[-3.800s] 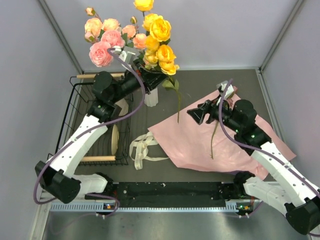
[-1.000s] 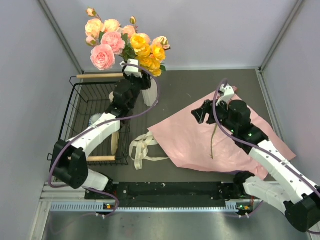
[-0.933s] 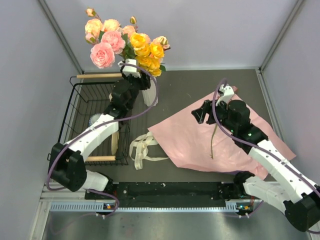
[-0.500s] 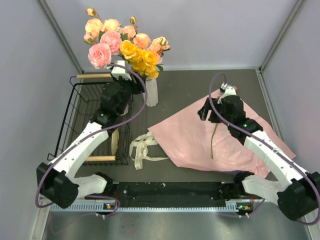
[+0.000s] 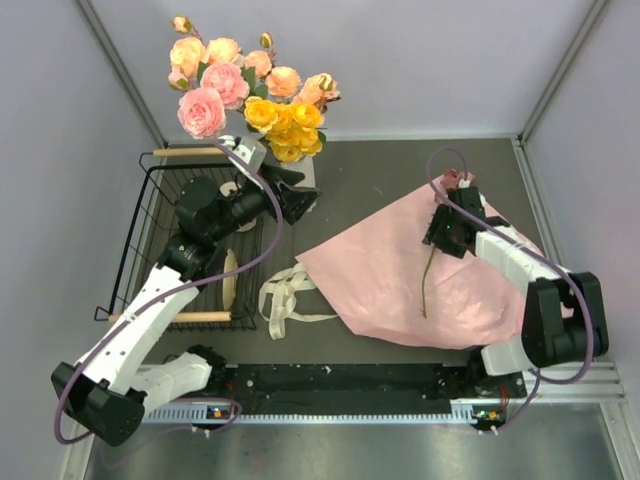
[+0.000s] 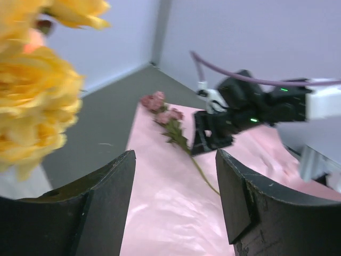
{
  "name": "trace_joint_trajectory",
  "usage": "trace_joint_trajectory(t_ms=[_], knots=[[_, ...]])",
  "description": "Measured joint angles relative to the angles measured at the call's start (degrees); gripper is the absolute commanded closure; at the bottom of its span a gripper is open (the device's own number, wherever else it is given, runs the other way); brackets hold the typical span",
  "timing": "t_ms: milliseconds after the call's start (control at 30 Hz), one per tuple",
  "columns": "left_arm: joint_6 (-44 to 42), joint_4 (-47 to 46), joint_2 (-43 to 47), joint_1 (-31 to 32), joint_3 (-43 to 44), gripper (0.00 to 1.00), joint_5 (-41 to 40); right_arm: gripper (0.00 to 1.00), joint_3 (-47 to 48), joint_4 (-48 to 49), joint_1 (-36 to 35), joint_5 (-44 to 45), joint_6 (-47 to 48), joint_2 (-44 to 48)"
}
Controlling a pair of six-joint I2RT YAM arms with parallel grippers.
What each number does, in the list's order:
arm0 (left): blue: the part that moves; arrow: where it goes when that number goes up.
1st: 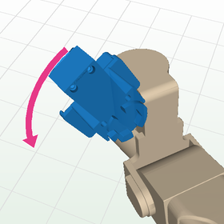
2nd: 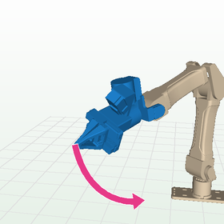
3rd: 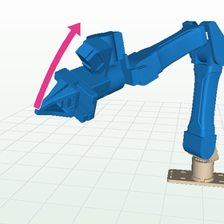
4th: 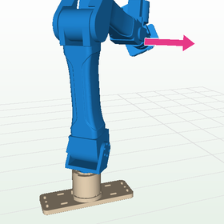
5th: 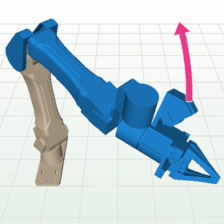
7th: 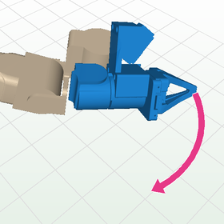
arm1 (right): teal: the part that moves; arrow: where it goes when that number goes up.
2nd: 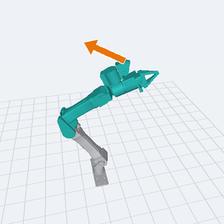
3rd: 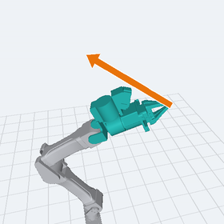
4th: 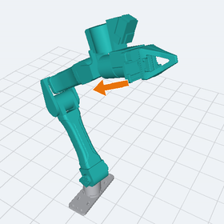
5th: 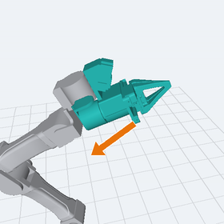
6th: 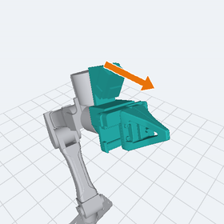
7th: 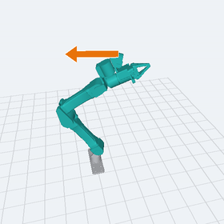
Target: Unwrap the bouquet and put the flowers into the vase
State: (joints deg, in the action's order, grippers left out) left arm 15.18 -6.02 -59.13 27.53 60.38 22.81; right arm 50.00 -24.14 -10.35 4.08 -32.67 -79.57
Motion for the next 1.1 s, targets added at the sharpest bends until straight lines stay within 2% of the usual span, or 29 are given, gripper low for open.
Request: trace_joint_trajectory(t_ms=[167,200,333,367,433,467,733,1000,1100], knots=[[1.33,0.00,-1.55,1.66,-0.11,0.33,10.97,0.47,0.68,-0.04,0.04,0.85,-0.63,-6.91],[1.33,0.02,-1.73,2.36,-0.11,0.33,12.46,0.51,0.68,-0.04,0.04,0.98,-0.61,-7.72],[0.52,0.04,-2.01,5.05,0.42,0.33,15.50,0.75,0.68,0.33,0.04,1.31,-0.22,-9.84],[0.22,0.00,-2.19,5.53,0.85,0.33,15.87,0.86,0.68,0.72,0.04,1.29,-0.09,-10.10],[-0.20,-0.20,-2.82,6.14,2.01,0.34,16.46,0.92,0.68,1.36,0.04,1.20,0.39,-10.14],[-0.28,-0.35,-3.26,6.34,2.58,0.34,16.61,1.00,0.68,1.88,0.04,1.07,0.55,-10.14],[-0.31,-0.42,-5.92,7.08,3.80,0.34,16.76,1.00,-0.20,5.95,-0.02,-0.35,2.45,-8.33],[-0.31,-0.37,-7.65,7.13,3.87,0.33,16.33,1.00,-6.40,15.17,-0.04,-6.27,3.04,10.97],[-0.31,-0.37,-8.57,7.13,4.13,0.33,16.13,0.86,-5.53,15.82,-0.09,-4.46,2.89,14.67]])
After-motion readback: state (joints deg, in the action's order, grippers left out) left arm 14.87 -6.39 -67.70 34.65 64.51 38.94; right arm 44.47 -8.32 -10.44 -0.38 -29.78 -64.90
